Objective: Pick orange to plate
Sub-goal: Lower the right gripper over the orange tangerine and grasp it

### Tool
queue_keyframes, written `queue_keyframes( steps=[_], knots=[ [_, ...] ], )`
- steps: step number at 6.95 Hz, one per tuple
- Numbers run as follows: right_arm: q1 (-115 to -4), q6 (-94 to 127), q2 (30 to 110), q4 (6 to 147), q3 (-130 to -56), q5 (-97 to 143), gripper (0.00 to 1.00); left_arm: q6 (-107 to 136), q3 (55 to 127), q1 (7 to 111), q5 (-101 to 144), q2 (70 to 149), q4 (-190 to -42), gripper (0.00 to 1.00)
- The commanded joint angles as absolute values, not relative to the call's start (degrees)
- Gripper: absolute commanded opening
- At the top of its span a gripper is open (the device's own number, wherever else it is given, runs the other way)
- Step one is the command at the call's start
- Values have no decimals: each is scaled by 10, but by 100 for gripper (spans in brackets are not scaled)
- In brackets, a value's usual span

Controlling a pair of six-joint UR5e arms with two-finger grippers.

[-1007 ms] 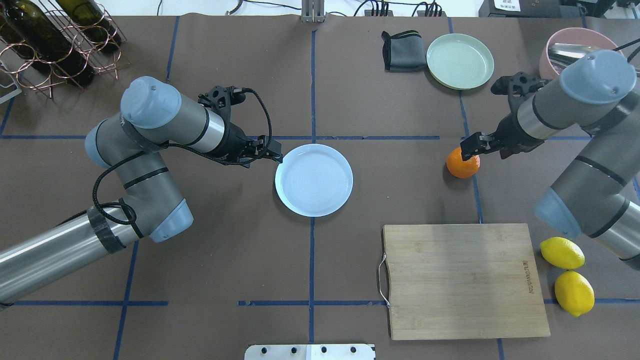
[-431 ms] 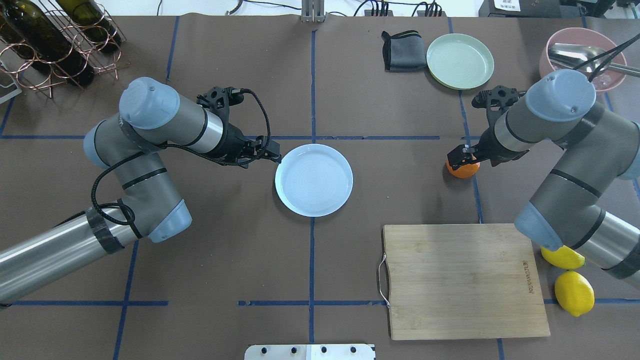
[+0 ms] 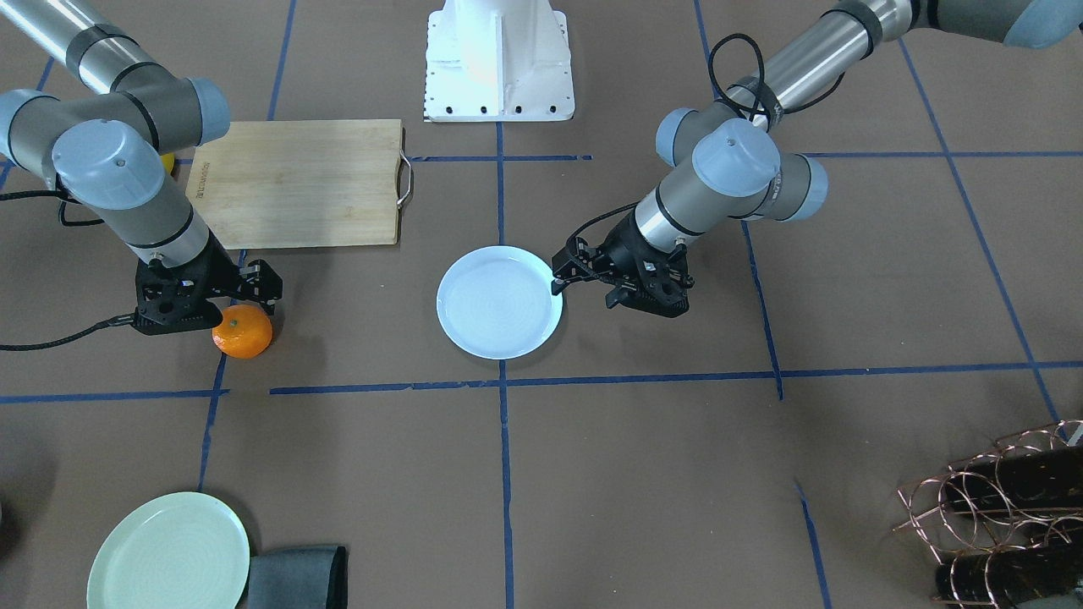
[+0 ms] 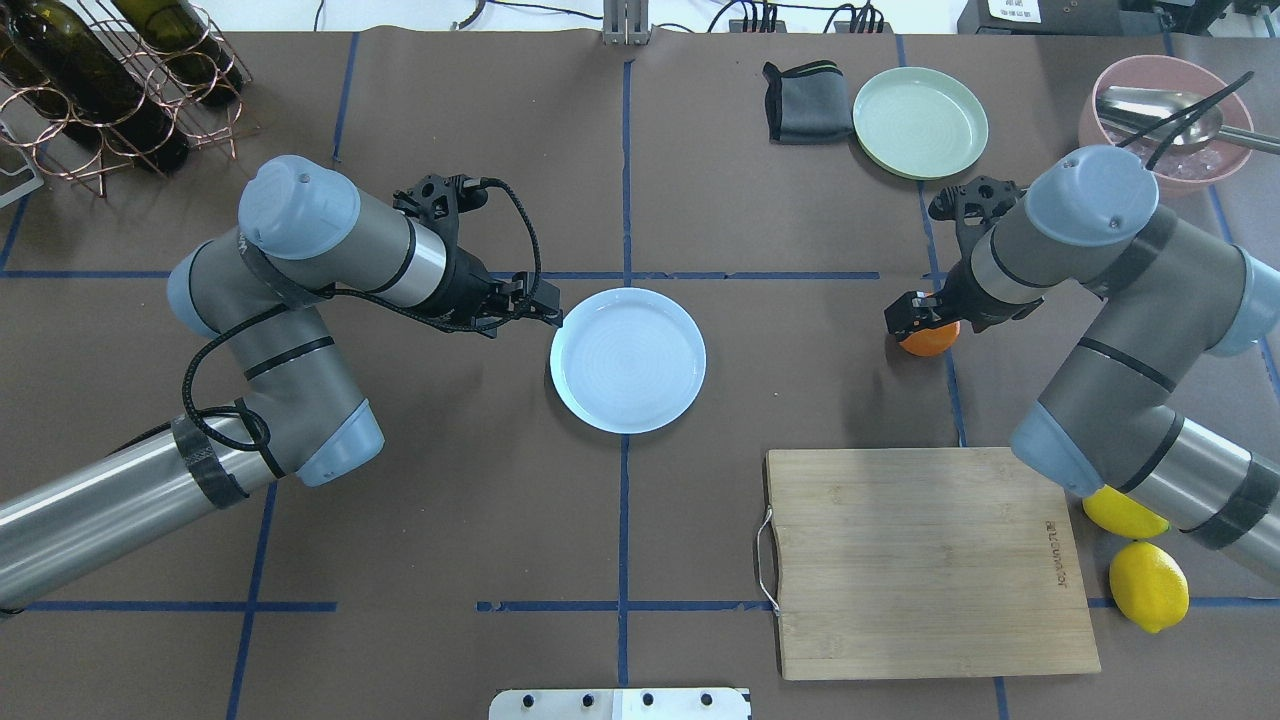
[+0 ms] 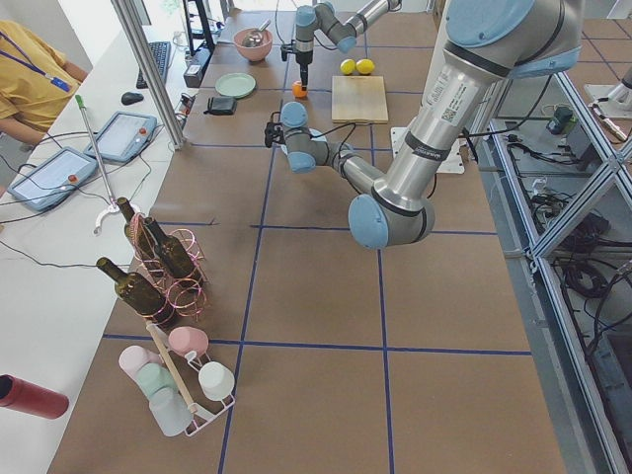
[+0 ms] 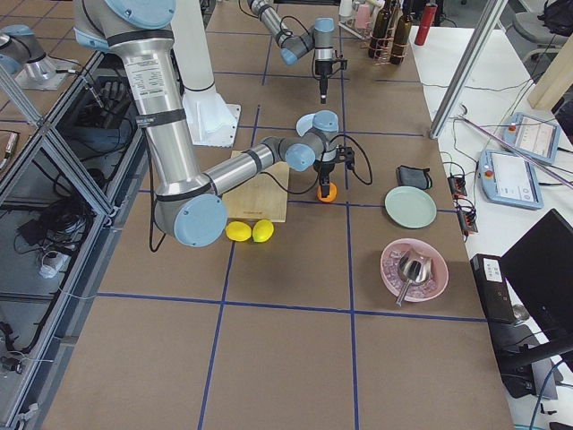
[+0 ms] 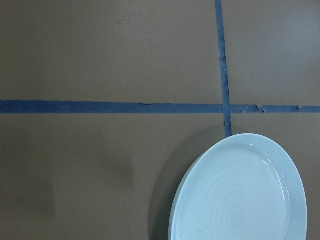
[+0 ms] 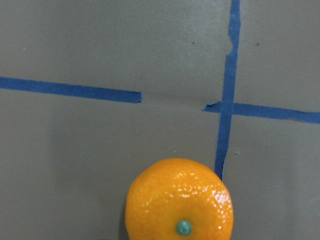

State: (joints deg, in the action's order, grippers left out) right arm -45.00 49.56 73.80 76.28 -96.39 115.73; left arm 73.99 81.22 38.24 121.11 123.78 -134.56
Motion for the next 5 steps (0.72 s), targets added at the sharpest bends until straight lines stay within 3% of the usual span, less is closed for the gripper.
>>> queue_keyframes(
  steps=[1,5],
  knots=[
    [-448,495,729,763,-949,1157,100,740,812,382,1211,1236,-1346,95],
    [-443,496,722,759,-932,1144,100,740,812,381,1211,1236,-1346,95]
  ],
)
